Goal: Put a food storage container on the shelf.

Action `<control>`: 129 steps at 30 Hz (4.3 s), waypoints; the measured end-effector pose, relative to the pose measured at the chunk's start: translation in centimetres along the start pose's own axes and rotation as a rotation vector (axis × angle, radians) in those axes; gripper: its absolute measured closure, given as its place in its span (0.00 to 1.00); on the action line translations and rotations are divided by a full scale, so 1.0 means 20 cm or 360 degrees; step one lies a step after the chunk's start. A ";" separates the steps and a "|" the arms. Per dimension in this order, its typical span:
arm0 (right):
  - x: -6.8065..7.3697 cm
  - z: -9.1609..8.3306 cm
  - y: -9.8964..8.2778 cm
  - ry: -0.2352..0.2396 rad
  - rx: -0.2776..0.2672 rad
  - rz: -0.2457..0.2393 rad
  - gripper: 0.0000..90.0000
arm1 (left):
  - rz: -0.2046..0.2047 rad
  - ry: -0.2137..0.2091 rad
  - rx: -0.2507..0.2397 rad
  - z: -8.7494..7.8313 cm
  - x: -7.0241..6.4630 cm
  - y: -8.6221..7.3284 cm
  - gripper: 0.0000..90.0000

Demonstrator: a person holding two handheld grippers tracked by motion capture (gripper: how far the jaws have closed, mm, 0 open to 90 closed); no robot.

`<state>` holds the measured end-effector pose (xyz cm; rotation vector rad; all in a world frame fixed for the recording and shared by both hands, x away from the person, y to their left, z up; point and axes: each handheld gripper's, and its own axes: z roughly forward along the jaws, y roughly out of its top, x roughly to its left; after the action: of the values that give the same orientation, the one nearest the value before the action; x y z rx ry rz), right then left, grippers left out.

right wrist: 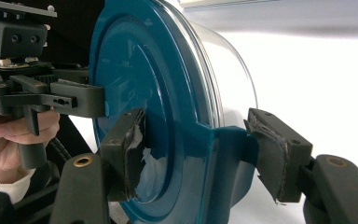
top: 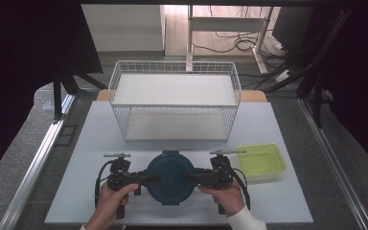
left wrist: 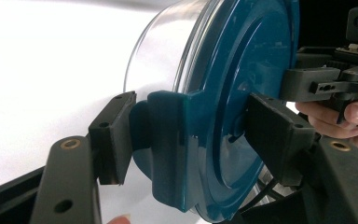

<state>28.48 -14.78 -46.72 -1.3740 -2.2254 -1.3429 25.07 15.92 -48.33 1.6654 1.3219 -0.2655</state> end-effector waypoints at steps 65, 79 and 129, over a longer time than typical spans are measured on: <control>0.12 -0.17 0.46 -0.0030 -0.0126 -0.0068 0.42 | 0.0092 -0.0008 -0.0065 -0.13 -0.17 0.48 0.39; 0.15 -0.21 0.52 -0.0035 -0.0163 -0.0097 0.43 | 0.0123 -0.0015 -0.0090 -0.16 -0.22 0.57 0.39; 0.19 -0.31 0.89 -0.0035 -0.0223 -0.0135 0.43 | 0.0155 -0.0020 -0.0129 -0.23 -0.31 0.93 0.39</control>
<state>38.86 -14.43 -30.50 -1.3585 -2.2660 -1.5462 36.67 16.41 -31.87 1.6515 1.2225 -0.1624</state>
